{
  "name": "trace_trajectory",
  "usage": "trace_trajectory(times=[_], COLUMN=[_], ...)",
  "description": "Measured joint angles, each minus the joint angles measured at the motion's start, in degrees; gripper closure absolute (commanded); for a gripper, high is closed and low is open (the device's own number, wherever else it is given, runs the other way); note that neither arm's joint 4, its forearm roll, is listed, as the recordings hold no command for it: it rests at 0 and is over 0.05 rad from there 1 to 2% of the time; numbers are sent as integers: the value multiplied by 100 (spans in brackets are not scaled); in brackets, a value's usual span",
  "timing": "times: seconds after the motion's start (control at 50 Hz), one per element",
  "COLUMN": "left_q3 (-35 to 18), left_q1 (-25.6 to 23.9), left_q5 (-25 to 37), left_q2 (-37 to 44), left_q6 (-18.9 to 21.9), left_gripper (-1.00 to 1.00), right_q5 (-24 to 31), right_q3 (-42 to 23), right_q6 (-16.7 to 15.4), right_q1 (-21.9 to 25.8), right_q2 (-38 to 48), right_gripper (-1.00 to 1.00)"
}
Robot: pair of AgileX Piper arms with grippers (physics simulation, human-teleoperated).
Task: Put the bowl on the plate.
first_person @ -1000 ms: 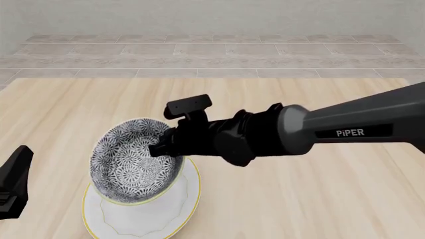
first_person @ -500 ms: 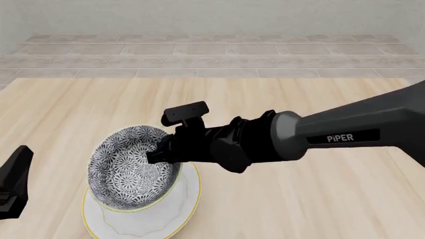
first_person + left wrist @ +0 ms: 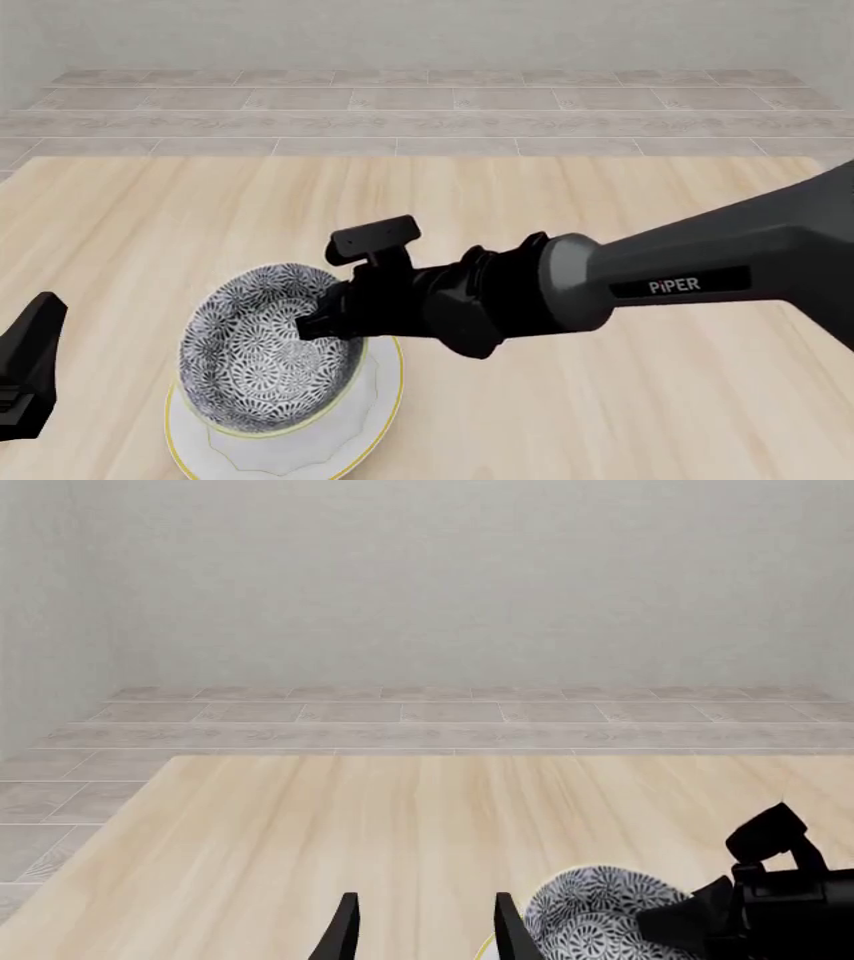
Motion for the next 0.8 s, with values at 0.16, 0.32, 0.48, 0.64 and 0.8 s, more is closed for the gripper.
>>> trace_trajectory(times=[0.16,0.32,0.48,0.64,0.8], left_q3=[0,0,0,0,0], left_q1=[0,0,0,0,0], left_q5=[0,0,0,0,0], left_q2=[0,0,0,0,0], left_q6=[0,0,0,0,0], left_gripper=[-100,-100,-100,-100,-100], right_q5=[-31,-58,-88,-115,-145], right_q3=[25,40,49,44,43], right_q6=[19,49,76,103,121], right_q1=[4,20,32,50,58], right_q2=[27,65,112,156,185], right_gripper=[100,100,100,100,100])
